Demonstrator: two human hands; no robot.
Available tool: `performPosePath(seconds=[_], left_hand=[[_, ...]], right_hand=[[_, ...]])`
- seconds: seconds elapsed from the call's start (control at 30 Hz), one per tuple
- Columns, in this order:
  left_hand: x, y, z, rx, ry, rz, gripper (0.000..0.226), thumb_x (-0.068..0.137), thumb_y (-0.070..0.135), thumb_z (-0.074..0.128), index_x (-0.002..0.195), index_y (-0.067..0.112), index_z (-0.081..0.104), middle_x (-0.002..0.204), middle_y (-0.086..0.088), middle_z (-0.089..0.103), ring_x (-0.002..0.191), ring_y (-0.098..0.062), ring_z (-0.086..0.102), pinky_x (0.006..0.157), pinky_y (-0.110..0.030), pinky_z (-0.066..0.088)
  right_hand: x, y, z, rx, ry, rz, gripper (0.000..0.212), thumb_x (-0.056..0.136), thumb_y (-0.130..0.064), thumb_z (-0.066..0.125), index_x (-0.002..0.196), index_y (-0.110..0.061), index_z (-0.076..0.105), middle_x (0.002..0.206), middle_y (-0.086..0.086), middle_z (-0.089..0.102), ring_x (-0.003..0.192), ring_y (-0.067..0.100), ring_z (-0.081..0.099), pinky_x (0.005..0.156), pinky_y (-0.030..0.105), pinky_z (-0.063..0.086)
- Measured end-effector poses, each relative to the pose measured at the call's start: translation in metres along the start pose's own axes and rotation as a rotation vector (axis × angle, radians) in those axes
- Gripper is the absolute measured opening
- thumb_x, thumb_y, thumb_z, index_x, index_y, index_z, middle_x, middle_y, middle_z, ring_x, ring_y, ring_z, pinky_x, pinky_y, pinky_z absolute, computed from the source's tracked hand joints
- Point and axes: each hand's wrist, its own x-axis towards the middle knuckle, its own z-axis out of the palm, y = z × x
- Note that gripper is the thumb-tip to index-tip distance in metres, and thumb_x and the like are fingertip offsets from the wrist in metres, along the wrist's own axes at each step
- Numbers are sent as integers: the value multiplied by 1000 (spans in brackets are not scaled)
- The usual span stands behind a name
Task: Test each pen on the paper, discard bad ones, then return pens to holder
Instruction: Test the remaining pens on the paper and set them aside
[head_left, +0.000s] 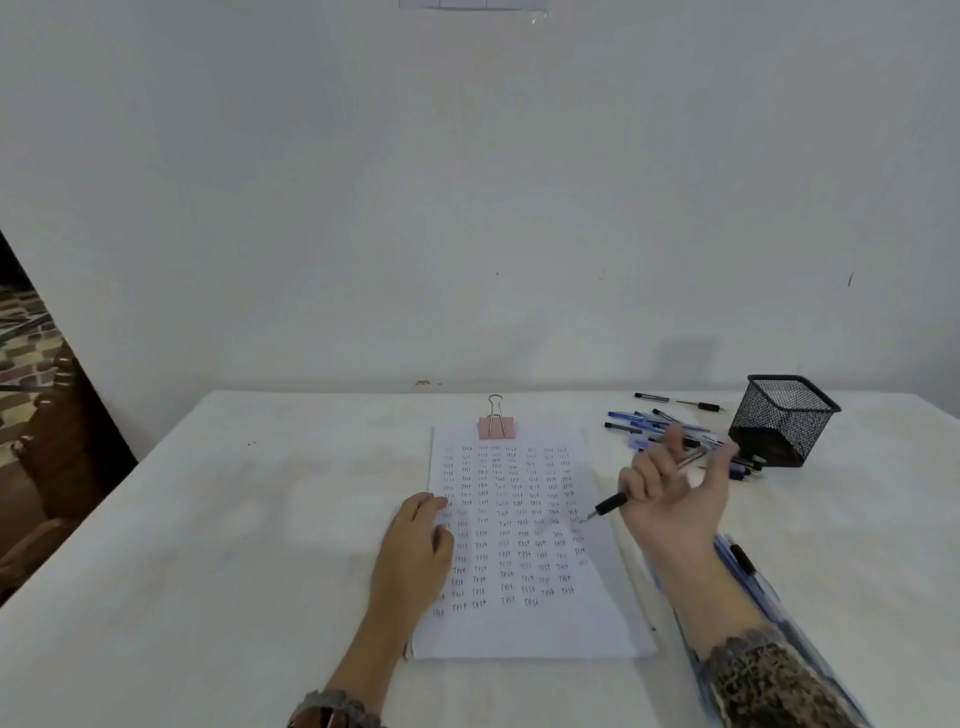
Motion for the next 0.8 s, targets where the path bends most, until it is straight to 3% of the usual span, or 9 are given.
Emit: performPosePath(seconds=[0.1, 0.13, 0.2, 0.27, 0.37, 0.5, 0.6, 0.67, 0.8], left_hand=[[0, 0, 0, 4, -2, 2, 36, 90, 11, 45, 125, 10, 52, 131, 2, 46, 120, -10, 43, 99, -14, 28], [0, 1, -1, 7, -4, 2, 36, 91, 11, 45, 126, 10, 52, 132, 2, 46, 120, -10, 43, 99, -14, 28], [0, 1, -1, 12, -14, -4, 36, 91, 12, 44, 127, 11, 51, 134, 4, 44, 122, -9, 41, 101, -15, 28], [0, 0, -1, 16, -22, -14, 36, 92, 13, 43, 127, 12, 51, 136, 4, 43, 124, -10, 40, 104, -19, 29], [0, 0, 0, 28, -16, -28, 37, 91, 14, 43, 127, 12, 52, 138, 1, 42, 127, -11, 39, 107, -23, 30], [-1, 1, -1, 28, -11, -37, 36, 91, 15, 44, 126, 12, 53, 139, 0, 41, 128, -13, 38, 107, -24, 29], [-1, 2, -2, 33, -24, -45, 37, 91, 14, 44, 127, 12, 52, 140, -1, 41, 128, -14, 38, 107, -25, 28], [-2, 2, -1, 37, -29, -51, 37, 91, 14, 44, 127, 11, 52, 140, -2, 41, 128, -15, 38, 107, -25, 28], [-1, 1, 0, 54, -26, -47, 37, 91, 14, 44, 127, 11, 53, 139, -3, 43, 127, -16, 39, 107, -25, 28]], right_hand=[[-9, 23, -18, -72, 72, 134, 47, 43, -31, 93, 79, -8, 74, 56, -2, 57, 35, 2, 44, 34, 13, 38], [-9, 29, -27, -129, 131, 174, 35, 57, -32, 88, 78, -7, 76, 63, 3, 62, 46, 7, 56, 43, 17, 48], [-12, 34, -36, -240, 208, 203, 51, 93, -47, 46, 80, -9, 77, 75, 9, 69, 65, 17, 66, 59, 26, 56], [-13, 32, -42, -362, 198, 207, 69, 92, -57, 30, 85, -3, 71, 77, 14, 69, 63, 19, 68, 57, 25, 57], [-16, 25, -38, -446, 129, 195, 64, 78, -58, 37, 79, 1, 62, 90, 17, 68, 71, 23, 71, 58, 25, 58], [-15, 23, -41, -547, 127, 186, 80, 84, -67, 12, 86, -7, 65, 75, 13, 68, 55, 20, 62, 50, 22, 53], [-17, 24, -43, -538, 97, 164, 52, 88, -48, 45, 64, -6, 64, 74, 15, 69, 58, 21, 67, 55, 22, 57], [-19, 21, -45, -611, 32, 83, 22, 62, -21, 78, 63, -8, 61, 70, 11, 69, 61, 19, 69, 58, 20, 56], [-22, 17, -52, -957, -8, -66, 30, 78, 12, 62, 67, -9, 44, 47, 3, 53, 40, 13, 47, 40, 17, 38]])
